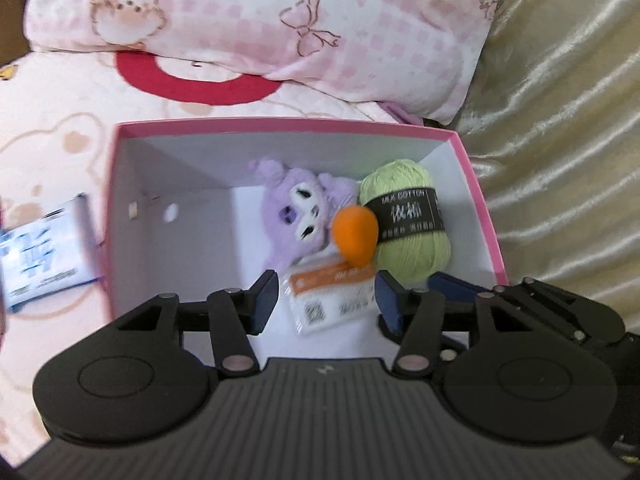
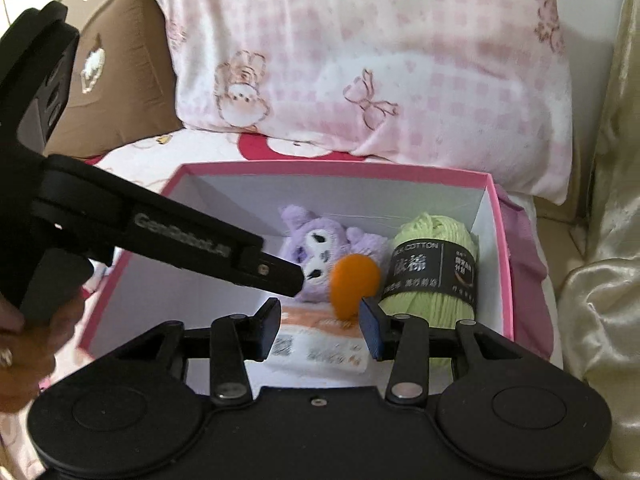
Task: Organize objects
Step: 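Open the left gripper and raise it out of the pink box, then move the left gripper toward the white box and wipes packet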
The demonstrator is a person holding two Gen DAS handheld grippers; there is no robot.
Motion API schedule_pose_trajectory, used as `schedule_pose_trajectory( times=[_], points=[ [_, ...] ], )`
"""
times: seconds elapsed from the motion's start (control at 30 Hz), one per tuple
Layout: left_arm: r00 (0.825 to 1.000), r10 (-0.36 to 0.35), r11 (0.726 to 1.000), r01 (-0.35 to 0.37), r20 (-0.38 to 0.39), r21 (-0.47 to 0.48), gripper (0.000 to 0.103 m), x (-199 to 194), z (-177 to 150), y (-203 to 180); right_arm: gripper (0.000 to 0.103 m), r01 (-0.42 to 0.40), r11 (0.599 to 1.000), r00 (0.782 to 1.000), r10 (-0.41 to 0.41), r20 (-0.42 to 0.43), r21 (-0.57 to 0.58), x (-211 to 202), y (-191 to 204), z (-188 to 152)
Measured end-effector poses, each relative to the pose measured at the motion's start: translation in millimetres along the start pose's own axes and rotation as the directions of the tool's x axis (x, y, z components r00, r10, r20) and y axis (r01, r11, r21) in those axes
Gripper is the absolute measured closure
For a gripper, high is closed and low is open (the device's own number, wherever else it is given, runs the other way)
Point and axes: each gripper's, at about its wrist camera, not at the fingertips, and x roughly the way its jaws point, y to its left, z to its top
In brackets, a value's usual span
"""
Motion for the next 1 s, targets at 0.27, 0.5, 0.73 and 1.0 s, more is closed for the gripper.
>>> schedule_pose_trajectory(
  times=[0.27,0.5,0.73,1.0],
  points=[
    [0.996,-0.074,0.995,0.071,0.042,0.063,0.041,-73.4,-19.7,-8.0,0.054,-0.002,0.999,1.0,0.001,0.01,0.042,-49.0,27.2,-7.1],
    [0.997,-0.069,0.992,0.067,0.021,0.103,0.04,-116.3,-39.4,-10.9,0.05,0.027,1.0,1.0,-0.027,-0.013,-0.001,-80.6,49.7,-14.1],
    [0.999,-0.038,0.993,0.035,0.02,0.109,0.04,-148.8,-59.7,-4.3,0.034,0.012,1.0,0.999,-0.013,-0.032,-0.007,-104.4,69.2,-19.2],
    [1.0,-0.016,0.994,0.016,-0.001,0.109,0.03,-177.2,-80.6,13.3,0.013,0.023,0.998,0.998,-0.027,-0.061,-0.06,-124.6,99.2,-27.3]
  ],
)
